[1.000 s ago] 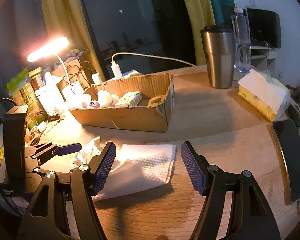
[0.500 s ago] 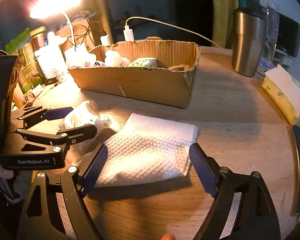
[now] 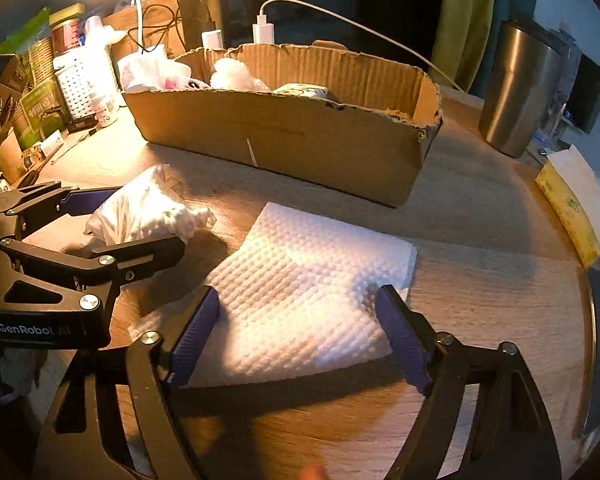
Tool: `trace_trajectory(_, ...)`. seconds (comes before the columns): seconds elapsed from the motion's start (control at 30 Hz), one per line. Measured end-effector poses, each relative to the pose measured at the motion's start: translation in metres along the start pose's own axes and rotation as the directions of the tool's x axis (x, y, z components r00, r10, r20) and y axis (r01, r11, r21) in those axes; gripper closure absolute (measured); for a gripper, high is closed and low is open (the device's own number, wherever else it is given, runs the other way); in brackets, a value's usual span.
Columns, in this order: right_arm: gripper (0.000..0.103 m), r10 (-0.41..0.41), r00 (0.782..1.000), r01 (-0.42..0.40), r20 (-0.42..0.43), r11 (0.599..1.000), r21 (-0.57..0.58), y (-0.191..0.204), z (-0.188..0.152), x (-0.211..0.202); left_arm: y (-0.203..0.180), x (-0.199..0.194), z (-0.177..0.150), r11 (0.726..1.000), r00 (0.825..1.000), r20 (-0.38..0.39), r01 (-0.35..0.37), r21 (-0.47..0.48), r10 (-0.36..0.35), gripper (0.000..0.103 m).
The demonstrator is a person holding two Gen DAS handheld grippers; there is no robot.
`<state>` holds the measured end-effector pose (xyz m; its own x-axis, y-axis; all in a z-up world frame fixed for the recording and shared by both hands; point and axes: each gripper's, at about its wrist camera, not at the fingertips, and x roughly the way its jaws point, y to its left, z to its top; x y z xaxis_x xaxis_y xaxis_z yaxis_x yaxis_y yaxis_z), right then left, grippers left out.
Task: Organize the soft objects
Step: 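Grasp the cotton swab bag with the left tool while the right tool grasps the white cloth, then carry the cotton swab bag and white cloth over the cardboard box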
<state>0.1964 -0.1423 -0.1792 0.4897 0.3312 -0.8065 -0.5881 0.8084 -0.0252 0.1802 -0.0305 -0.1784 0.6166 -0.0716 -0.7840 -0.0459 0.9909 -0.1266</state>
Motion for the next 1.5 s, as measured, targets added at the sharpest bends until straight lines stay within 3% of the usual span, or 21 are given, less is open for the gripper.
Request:
trace_trajectory(0.1,0.032,0.006,1.000,-0.006,0.008,1.000,-0.002,0.003,0.001,0.000,0.005,-0.001,-0.001,1.000,1.000,0.006,0.019,-0.007,-0.018,0.022)
trace_trajectory(0.17,0.047,0.011,1.000,-0.011,0.013,1.000,0.000,0.005,0.002,-0.001,0.007,-0.001,-0.001,1.000,1.000,0.009,0.029,-0.007,-0.028,0.030)
trace_trajectory(0.2,0.051,0.012,1.000,-0.012,0.015,1.000,0.003,0.005,0.003,-0.001,0.009,-0.002,-0.002,0.999,0.999,0.011,0.032,-0.007,-0.032,0.030)
trace_trajectory(0.33,0.085,0.049,0.999,-0.049,0.009,0.999,-0.002,0.010,0.006,-0.003,0.016,-0.007,-0.005,0.999,0.999,0.016,0.039,-0.008,-0.039,0.031)
trace_trajectory(0.37,0.087,0.055,0.998,-0.055,0.006,0.998,-0.004,0.011,0.006,-0.003,0.017,-0.007,-0.005,0.999,0.999,0.018,0.040,-0.010,-0.040,0.031)
trace_trajectory(0.87,0.089,0.073,0.993,-0.071,0.089,0.997,-0.029,0.025,0.023,-0.039,0.037,-0.049,-0.006,0.998,0.992,0.116,0.051,-0.038,-0.046,0.032)
trace_trajectory(1.5,0.089,0.059,0.973,-0.051,0.225,0.998,-0.043,0.018,0.046,-0.090,0.024,-0.101,0.021,1.000,0.967,0.252,0.021,0.005,-0.021,0.031)
